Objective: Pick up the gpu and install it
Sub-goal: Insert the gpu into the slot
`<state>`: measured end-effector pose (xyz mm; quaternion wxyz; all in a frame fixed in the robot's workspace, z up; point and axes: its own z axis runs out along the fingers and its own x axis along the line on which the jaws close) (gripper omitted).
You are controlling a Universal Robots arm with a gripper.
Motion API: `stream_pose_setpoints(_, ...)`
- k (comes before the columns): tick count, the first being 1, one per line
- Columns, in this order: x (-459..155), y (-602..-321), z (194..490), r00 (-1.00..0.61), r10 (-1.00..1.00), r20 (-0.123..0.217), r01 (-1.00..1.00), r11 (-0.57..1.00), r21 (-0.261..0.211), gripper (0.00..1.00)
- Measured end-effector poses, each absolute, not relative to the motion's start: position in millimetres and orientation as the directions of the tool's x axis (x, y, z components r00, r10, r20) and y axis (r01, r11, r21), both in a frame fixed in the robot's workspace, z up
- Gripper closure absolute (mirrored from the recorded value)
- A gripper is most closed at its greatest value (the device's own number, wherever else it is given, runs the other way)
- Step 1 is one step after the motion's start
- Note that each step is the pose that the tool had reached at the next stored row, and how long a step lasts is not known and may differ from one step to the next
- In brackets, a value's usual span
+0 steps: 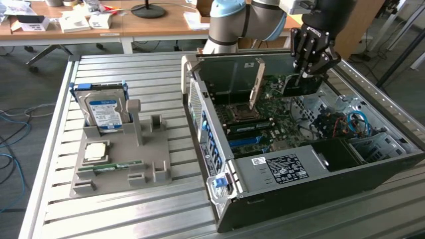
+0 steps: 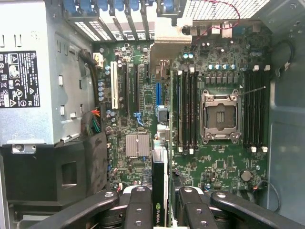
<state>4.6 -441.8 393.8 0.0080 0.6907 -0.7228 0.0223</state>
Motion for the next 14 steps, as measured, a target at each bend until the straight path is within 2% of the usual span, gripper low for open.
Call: stream_pose_setpoints(14, 4.6, -441.8, 386.5, -0.046, -0.998, 0.042, -0.999, 0.045, -0.021, 0.74)
